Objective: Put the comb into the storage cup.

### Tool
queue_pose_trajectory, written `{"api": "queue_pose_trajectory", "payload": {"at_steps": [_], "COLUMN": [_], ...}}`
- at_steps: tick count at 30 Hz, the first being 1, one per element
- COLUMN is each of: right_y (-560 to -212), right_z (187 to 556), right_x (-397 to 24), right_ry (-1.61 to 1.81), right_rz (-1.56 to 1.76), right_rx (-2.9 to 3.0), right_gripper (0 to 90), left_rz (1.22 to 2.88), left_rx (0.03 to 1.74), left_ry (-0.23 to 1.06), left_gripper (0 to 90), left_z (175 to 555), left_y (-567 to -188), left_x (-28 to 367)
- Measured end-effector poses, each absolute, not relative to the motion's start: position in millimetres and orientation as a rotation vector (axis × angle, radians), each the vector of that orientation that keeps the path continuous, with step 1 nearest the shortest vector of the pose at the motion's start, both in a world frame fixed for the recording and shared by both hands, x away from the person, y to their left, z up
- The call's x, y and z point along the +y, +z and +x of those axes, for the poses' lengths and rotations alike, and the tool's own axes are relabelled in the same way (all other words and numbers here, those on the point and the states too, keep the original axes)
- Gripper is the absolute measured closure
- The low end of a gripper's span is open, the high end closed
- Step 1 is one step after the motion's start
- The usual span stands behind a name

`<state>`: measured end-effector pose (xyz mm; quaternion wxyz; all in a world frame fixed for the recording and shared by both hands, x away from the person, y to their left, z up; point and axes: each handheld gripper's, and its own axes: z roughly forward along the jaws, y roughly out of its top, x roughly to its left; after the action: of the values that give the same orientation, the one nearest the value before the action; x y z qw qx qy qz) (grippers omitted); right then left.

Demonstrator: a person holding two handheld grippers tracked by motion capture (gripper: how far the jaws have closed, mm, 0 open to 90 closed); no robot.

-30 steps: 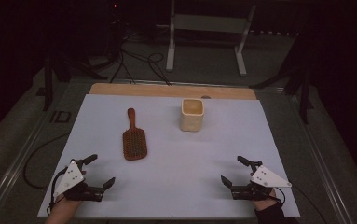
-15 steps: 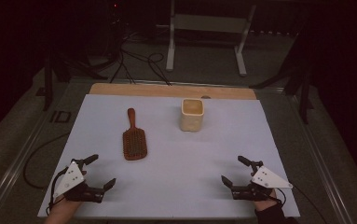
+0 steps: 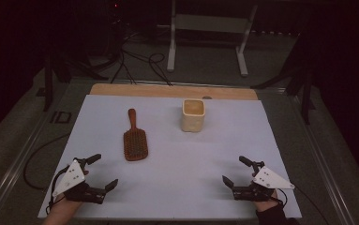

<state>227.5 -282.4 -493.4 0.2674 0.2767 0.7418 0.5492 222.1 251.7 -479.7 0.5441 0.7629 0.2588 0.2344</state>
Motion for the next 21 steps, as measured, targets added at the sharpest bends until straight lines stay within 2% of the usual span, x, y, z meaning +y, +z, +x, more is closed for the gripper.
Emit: {"api": "queue_pose_trajectory", "payload": {"at_steps": [21], "right_y": [-493], "right_z": [227], "right_x": [-283], "right_ry": [1.503], "right_rz": [0.76], "right_rx": [1.99], "right_gripper": [8.9], "left_rz": [1.832], "left_rx": [0.664], "left_ry": [0.516], "left_gripper": [0.1], "left_z": [260], "left_y": [-422], "left_x": [258]}}
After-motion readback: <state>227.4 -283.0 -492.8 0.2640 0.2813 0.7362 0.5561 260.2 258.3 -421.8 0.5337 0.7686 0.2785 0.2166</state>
